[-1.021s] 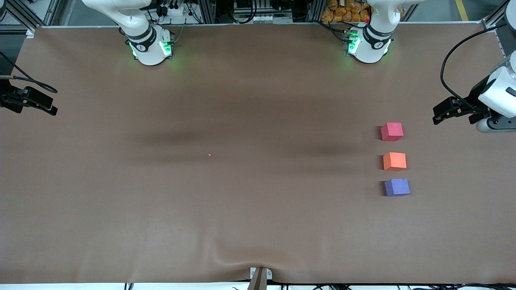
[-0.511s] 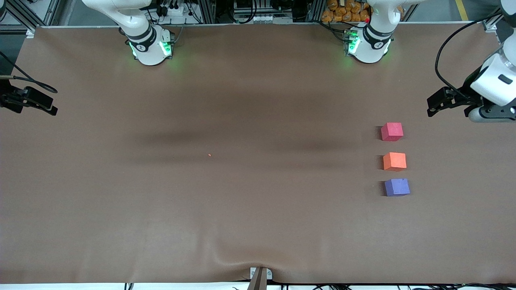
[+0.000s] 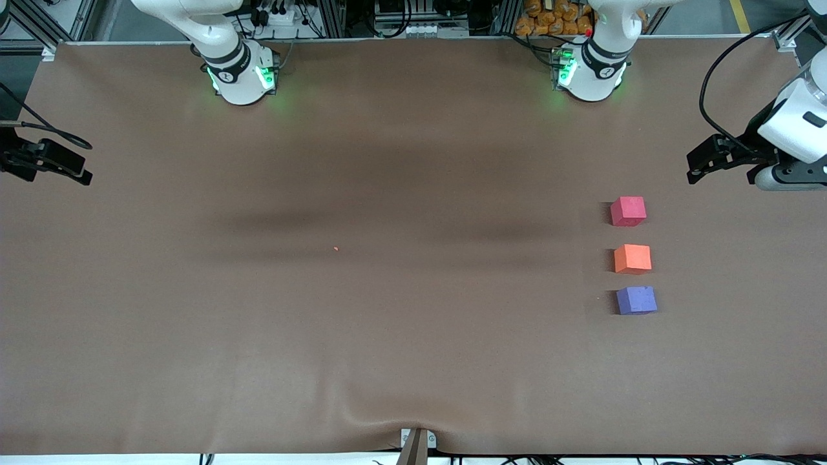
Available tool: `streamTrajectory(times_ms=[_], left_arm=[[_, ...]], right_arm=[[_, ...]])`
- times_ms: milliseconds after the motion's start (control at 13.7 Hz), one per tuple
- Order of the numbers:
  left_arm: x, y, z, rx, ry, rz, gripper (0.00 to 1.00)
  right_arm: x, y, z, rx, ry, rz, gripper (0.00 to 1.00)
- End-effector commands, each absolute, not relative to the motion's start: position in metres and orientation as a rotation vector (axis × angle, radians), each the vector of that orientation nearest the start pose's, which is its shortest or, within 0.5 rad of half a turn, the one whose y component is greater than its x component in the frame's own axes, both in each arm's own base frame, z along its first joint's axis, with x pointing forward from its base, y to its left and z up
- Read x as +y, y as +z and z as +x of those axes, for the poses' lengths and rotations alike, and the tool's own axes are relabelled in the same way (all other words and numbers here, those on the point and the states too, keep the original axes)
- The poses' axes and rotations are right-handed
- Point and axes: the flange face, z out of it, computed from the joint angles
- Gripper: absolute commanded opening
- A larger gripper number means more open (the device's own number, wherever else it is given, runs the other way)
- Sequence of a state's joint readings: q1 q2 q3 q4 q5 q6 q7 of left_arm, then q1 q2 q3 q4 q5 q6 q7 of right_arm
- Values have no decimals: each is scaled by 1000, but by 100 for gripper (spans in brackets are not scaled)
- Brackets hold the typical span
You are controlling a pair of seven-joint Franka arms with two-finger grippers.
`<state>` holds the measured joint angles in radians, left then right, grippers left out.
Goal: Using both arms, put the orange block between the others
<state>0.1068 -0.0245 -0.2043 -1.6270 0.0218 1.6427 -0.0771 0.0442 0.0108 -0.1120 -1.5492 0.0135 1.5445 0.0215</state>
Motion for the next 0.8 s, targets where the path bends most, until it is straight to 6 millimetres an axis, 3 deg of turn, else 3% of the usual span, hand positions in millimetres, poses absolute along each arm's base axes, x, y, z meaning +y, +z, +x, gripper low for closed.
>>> streamTrajectory(times_ms=[0, 729], left_arm=[[-51, 621, 544, 41, -48, -3127, 100], [-43, 625, 537, 4, 26, -3124, 100]], right_arm=[[-34, 631, 555, 151, 26, -3129, 100], [-33, 630, 556, 148, 28, -3129, 100]])
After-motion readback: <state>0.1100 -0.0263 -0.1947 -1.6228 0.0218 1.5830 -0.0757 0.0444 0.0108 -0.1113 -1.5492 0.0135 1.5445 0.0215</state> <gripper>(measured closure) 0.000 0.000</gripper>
